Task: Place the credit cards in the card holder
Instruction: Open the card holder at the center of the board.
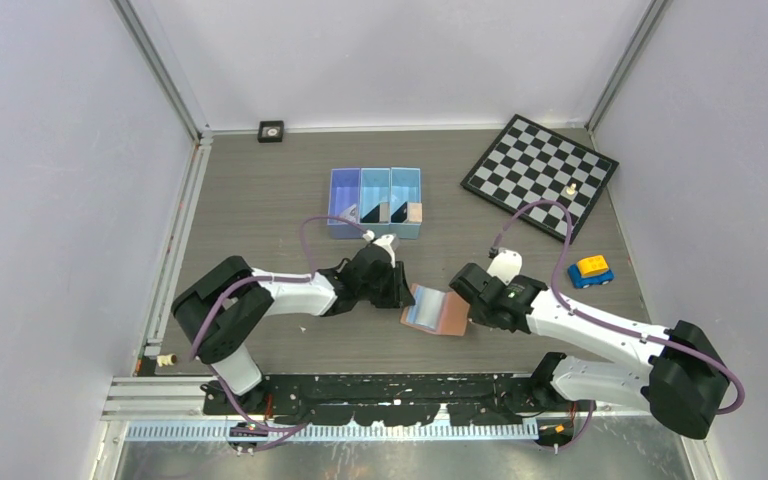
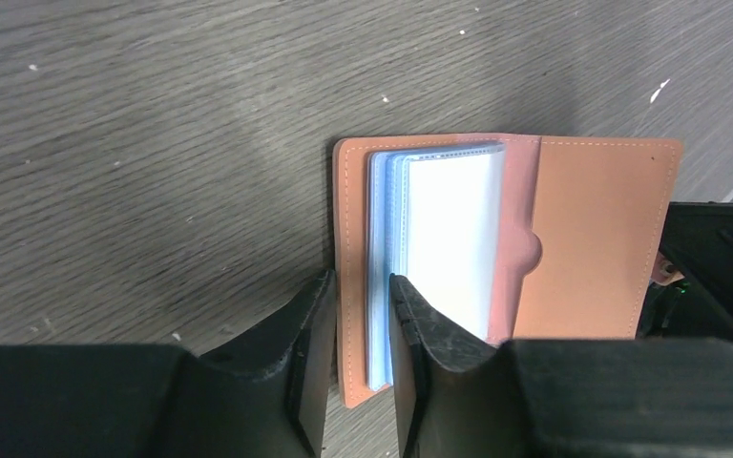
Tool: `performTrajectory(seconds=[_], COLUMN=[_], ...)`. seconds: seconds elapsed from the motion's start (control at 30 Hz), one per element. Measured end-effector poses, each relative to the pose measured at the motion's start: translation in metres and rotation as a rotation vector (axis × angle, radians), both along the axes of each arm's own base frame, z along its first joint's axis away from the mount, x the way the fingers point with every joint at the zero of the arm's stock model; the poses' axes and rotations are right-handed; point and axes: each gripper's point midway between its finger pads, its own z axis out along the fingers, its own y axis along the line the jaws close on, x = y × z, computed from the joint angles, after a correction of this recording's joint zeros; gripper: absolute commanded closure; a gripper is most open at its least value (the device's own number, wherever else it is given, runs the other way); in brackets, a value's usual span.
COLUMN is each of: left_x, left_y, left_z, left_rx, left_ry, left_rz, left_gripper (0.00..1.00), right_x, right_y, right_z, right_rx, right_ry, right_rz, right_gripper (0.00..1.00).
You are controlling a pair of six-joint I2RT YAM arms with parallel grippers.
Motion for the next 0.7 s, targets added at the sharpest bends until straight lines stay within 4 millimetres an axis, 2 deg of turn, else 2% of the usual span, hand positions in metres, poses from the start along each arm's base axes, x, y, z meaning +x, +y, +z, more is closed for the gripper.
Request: performTrajectory(seconds=[0.1, 0.27, 0.53, 0.7], left_x=[-0.001, -0.005, -0.012, -0.013], left_y=[-0.003, -0.004, -0.001, 0.001], left_z=[-0.001, -0.003, -0.002, 0.026], left_rx=[-0.016, -0.025, -0.05, -0.103], left_ry=[0.01, 0.032, 0.055, 0.007], left_rz=[-0.003, -0.008, -0.003, -0.002], left_gripper=[0.79, 0.99, 1.0, 1.0], right_x=[0.0, -0.002, -0.005, -0.005], right_y=[0.0, 0.0, -0.002, -0.01], right_z=[-0.001, -0.008, -0.019, -0.019], right_rx=[0.0, -0.005, -0.034, -0.075], right_ry=[0.001, 0.016, 0.049, 0.048], right_rz=[0.0, 0.002, 0.0, -0.008], right_gripper=[1.0, 1.0, 1.0, 0.9])
